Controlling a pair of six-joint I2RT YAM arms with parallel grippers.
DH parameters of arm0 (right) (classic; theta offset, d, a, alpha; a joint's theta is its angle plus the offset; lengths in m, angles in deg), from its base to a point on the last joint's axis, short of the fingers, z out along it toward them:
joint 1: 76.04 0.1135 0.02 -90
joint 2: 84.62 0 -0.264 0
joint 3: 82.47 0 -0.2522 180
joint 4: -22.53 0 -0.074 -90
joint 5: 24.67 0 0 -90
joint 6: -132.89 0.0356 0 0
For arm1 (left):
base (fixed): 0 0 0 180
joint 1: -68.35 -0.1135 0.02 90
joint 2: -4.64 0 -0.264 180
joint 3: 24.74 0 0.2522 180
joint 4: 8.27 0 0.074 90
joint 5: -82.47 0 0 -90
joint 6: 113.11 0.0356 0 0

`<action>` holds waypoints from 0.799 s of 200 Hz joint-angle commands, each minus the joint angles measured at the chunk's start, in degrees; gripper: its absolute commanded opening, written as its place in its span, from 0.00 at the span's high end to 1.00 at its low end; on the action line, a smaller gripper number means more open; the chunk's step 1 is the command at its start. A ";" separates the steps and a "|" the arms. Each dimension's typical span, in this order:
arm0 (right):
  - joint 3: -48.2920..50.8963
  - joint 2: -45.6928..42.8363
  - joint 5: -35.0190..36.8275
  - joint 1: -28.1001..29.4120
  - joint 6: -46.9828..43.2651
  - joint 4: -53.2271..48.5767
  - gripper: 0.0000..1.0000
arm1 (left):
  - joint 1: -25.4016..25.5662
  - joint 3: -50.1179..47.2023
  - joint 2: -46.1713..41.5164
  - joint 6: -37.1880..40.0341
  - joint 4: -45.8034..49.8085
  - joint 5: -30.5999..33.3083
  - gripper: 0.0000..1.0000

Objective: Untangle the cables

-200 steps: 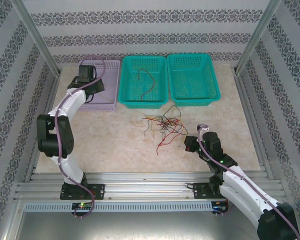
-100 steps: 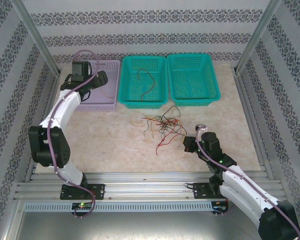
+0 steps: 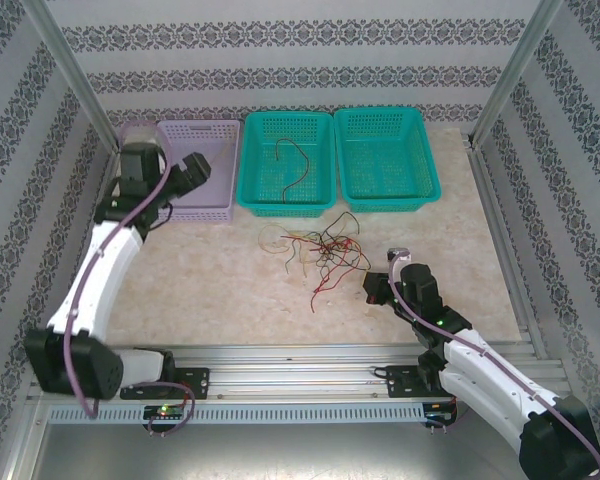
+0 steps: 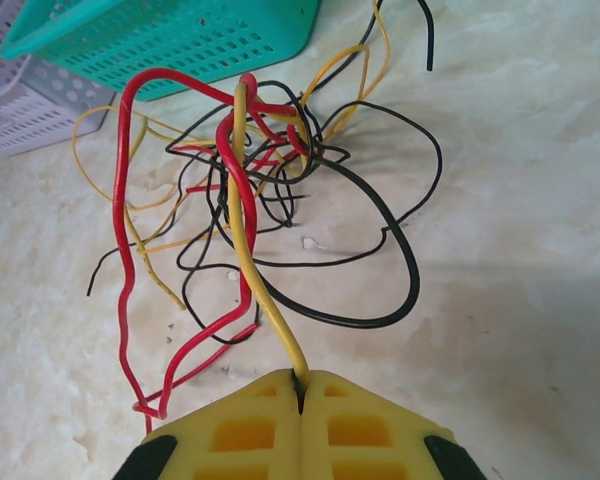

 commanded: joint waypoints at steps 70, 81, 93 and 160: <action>0.02 0.50 -4.71 4.74 -3.76 6.72 1.00 | 33.14 -18.29 0.83 -5.30 -19.26 -3.16 0.00; -0.17 1.11 -4.76 5.11 -3.98 6.84 1.00 | 35.90 -17.44 4.48 -3.82 -21.78 -3.72 0.00; -0.46 1.49 -4.68 5.44 -4.29 6.84 1.00 | 38.16 -15.97 8.01 -2.79 -22.82 -2.77 0.00; -0.44 1.65 -5.46 6.47 -4.65 7.36 1.00 | 42.51 -8.45 22.83 0.70 -25.58 -3.13 0.02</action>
